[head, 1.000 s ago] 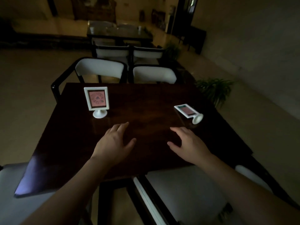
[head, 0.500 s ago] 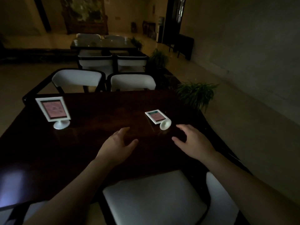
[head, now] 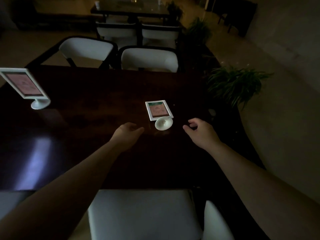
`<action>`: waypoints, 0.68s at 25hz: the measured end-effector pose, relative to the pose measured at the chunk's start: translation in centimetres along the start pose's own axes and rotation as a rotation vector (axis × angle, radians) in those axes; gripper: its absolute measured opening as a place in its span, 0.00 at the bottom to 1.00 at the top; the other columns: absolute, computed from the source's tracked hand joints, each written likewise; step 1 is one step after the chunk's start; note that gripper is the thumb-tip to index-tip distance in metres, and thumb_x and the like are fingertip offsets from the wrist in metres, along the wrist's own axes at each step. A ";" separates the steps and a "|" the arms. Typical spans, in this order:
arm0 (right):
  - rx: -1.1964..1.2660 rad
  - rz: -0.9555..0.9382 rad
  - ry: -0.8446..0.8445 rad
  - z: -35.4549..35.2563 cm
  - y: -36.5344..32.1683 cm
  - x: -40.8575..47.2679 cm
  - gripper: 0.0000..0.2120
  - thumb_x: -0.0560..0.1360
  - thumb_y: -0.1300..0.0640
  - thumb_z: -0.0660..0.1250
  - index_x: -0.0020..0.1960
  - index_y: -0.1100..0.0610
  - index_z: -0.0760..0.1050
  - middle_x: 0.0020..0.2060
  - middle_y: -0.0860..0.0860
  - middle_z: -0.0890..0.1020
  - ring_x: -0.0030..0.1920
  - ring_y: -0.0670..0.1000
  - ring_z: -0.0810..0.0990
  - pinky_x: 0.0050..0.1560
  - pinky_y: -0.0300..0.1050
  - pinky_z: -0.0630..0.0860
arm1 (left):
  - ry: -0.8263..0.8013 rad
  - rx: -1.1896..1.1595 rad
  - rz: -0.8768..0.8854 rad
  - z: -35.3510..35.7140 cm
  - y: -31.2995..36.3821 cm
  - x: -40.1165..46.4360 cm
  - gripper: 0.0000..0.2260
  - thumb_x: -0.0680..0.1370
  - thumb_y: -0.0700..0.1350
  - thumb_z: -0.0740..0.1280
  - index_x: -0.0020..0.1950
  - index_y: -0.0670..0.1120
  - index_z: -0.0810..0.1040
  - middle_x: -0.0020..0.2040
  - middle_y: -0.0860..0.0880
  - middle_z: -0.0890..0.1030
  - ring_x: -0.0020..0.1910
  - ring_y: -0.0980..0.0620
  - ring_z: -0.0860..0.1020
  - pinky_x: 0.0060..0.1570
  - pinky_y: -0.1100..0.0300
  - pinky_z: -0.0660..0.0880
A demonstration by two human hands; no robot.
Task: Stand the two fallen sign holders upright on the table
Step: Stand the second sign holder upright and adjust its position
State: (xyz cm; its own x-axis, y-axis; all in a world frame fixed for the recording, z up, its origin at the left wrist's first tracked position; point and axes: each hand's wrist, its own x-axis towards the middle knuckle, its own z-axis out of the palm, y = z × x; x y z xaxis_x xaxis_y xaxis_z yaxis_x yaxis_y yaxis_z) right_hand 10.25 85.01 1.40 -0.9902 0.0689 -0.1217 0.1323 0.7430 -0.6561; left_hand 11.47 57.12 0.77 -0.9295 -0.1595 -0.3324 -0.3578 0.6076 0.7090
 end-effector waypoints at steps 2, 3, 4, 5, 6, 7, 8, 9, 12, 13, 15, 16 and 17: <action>0.090 0.047 -0.012 1.0 0.2 3.0 0.20 0.76 0.43 0.67 0.64 0.52 0.77 0.55 0.48 0.81 0.53 0.49 0.79 0.52 0.48 0.78 | 0.008 -0.085 -0.092 1.2 0.1 3.0 0.20 0.78 0.57 0.68 0.65 0.46 0.77 0.50 0.49 0.81 0.43 0.51 0.81 0.35 0.57 0.77; 0.139 0.075 -0.020 1.6 0.3 4.4 0.18 0.76 0.44 0.67 0.62 0.52 0.78 0.54 0.49 0.82 0.52 0.50 0.80 0.53 0.50 0.78 | 0.006 -0.133 -0.132 1.8 0.0 4.5 0.18 0.78 0.55 0.68 0.63 0.46 0.78 0.49 0.47 0.82 0.43 0.51 0.82 0.37 0.55 0.79; 0.192 0.111 -0.030 2.1 0.3 5.6 0.15 0.77 0.45 0.67 0.59 0.52 0.79 0.53 0.50 0.82 0.51 0.50 0.80 0.54 0.52 0.79 | -0.002 -0.178 -0.169 2.3 -0.1 5.9 0.16 0.78 0.54 0.68 0.60 0.45 0.79 0.49 0.46 0.82 0.44 0.50 0.82 0.40 0.54 0.80; 0.248 0.156 -0.043 2.8 0.4 6.8 0.12 0.77 0.47 0.67 0.56 0.52 0.79 0.52 0.51 0.82 0.50 0.51 0.81 0.54 0.54 0.80 | -0.011 -0.229 -0.211 2.8 -0.2 7.3 0.14 0.79 0.53 0.68 0.57 0.45 0.80 0.49 0.45 0.82 0.45 0.50 0.81 0.42 0.54 0.80; 0.308 0.204 -0.055 3.3 0.5 7.8 0.11 0.78 0.48 0.67 0.55 0.52 0.79 0.51 0.51 0.82 0.50 0.52 0.81 0.53 0.54 0.80 | -0.026 -0.291 -0.251 3.3 0.0 8.3 0.11 0.80 0.52 0.67 0.54 0.44 0.80 0.48 0.45 0.83 0.43 0.50 0.81 0.41 0.55 0.79; 0.362 0.249 -0.068 3.7 0.6 8.6 0.11 0.78 0.49 0.67 0.57 0.53 0.78 0.52 0.52 0.81 0.51 0.53 0.81 0.52 0.54 0.81 | -0.046 -0.356 -0.286 3.8 0.1 9.2 0.09 0.80 0.51 0.66 0.50 0.45 0.79 0.46 0.45 0.83 0.40 0.51 0.81 0.38 0.57 0.79; 0.407 0.287 -0.086 4.2 0.8 9.4 0.14 0.78 0.49 0.67 0.60 0.55 0.77 0.53 0.52 0.81 0.52 0.53 0.81 0.51 0.52 0.81 | -0.062 -0.414 -0.309 4.4 0.3 10.1 0.08 0.81 0.49 0.66 0.48 0.45 0.79 0.44 0.46 0.82 0.39 0.51 0.81 0.36 0.58 0.78; 0.444 0.319 -0.107 4.6 0.9 10.1 0.16 0.79 0.50 0.68 0.63 0.56 0.76 0.54 0.52 0.81 0.53 0.53 0.81 0.50 0.51 0.81 | -0.076 -0.454 -0.317 4.9 0.3 10.9 0.08 0.81 0.49 0.66 0.49 0.45 0.79 0.44 0.46 0.83 0.40 0.51 0.81 0.36 0.57 0.78; 0.536 0.399 -0.170 6.2 1.3 11.7 0.21 0.79 0.51 0.68 0.68 0.58 0.72 0.59 0.54 0.80 0.56 0.54 0.80 0.54 0.54 0.80 | -0.121 -0.560 -0.309 6.1 0.2 13.2 0.13 0.79 0.48 0.68 0.58 0.41 0.79 0.51 0.43 0.83 0.47 0.46 0.83 0.39 0.54 0.79; 0.561 0.420 -0.192 6.8 1.4 12.0 0.21 0.79 0.50 0.67 0.68 0.58 0.72 0.60 0.54 0.80 0.56 0.55 0.80 0.55 0.55 0.80 | -0.130 -0.607 -0.315 6.5 0.2 13.8 0.14 0.79 0.47 0.69 0.61 0.40 0.78 0.53 0.41 0.83 0.47 0.44 0.83 0.39 0.53 0.80; 0.606 0.452 -0.227 7.8 1.4 12.6 0.18 0.79 0.50 0.67 0.66 0.56 0.74 0.58 0.53 0.81 0.55 0.54 0.81 0.56 0.56 0.79 | -0.127 -0.689 -0.320 7.1 0.5 14.6 0.14 0.79 0.44 0.69 0.62 0.38 0.77 0.54 0.40 0.83 0.47 0.44 0.84 0.39 0.53 0.81; 0.633 0.464 -0.234 8.3 1.2 12.9 0.17 0.79 0.50 0.67 0.65 0.55 0.76 0.57 0.52 0.82 0.54 0.54 0.81 0.55 0.56 0.79 | -0.122 -0.715 -0.322 7.4 0.6 14.9 0.13 0.79 0.43 0.69 0.61 0.38 0.77 0.53 0.40 0.83 0.47 0.44 0.84 0.40 0.53 0.81; 0.659 0.474 -0.233 8.7 1.0 13.1 0.15 0.79 0.50 0.67 0.64 0.55 0.77 0.56 0.52 0.83 0.54 0.54 0.81 0.54 0.55 0.79 | -0.118 -0.727 -0.325 7.7 0.7 15.0 0.12 0.79 0.41 0.69 0.60 0.37 0.78 0.52 0.41 0.84 0.46 0.45 0.85 0.39 0.54 0.82</action>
State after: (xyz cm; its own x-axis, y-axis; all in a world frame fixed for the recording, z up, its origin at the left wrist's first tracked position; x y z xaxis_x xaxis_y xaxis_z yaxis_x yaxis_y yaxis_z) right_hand -2.18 80.88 -7.39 -0.7982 0.0830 -0.5966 0.6023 0.1251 -0.7884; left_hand -2.10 61.17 -8.52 -0.7682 -0.1335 -0.6261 -0.6145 -0.1205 0.7797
